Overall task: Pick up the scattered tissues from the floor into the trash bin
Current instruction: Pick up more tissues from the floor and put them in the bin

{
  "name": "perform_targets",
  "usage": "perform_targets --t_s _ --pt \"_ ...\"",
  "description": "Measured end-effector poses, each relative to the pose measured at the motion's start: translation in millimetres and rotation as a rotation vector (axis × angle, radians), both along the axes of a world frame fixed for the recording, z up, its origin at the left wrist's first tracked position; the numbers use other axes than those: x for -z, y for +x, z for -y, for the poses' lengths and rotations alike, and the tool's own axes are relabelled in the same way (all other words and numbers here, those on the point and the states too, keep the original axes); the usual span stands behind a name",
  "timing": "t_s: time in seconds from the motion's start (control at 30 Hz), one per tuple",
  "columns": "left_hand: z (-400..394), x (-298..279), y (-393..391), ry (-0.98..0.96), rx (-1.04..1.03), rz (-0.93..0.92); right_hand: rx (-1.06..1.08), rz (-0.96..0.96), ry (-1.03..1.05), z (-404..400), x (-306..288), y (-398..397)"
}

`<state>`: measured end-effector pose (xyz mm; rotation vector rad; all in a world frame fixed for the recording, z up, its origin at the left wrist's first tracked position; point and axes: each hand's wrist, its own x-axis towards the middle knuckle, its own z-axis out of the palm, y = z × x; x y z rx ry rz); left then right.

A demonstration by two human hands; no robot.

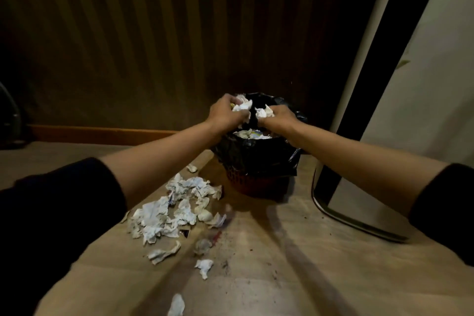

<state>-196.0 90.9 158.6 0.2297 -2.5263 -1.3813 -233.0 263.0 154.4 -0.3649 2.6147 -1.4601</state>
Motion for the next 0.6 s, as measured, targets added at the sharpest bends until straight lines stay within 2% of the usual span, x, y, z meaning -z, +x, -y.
perform_targets --t_s 0.1,0.17,0.2,0.3,0.47,0.6 --pt "-15.4 -3.3 -20.3 0.249 0.074 0.13 -0.034 0.223 -0.158 4.8 -3.4 -11.1" --pt "-20.6 -10.7 -23.3 0.389 0.096 0.117 0.001 0.276 -0.23 6.2 -4.3 -15.8" --pt "-18.4 -11.6 -24.9 0.388 0.089 0.107 0.028 0.273 -0.25 5.3 -3.8 -18.9" --pt "-0.8 -4.9 -25.2 0.286 0.103 0.09 0.063 0.238 -0.283 -2.3 0.2 -28.0" --pt "24.6 12.0 13.1 0.11 0.128 0.077 0.033 0.201 -0.165 -6.3 7.0 -5.3" --pt "42.1 28.1 57.9 -0.06 0.158 0.095 -0.089 0.016 -0.016 4.4 20.8 30.4"
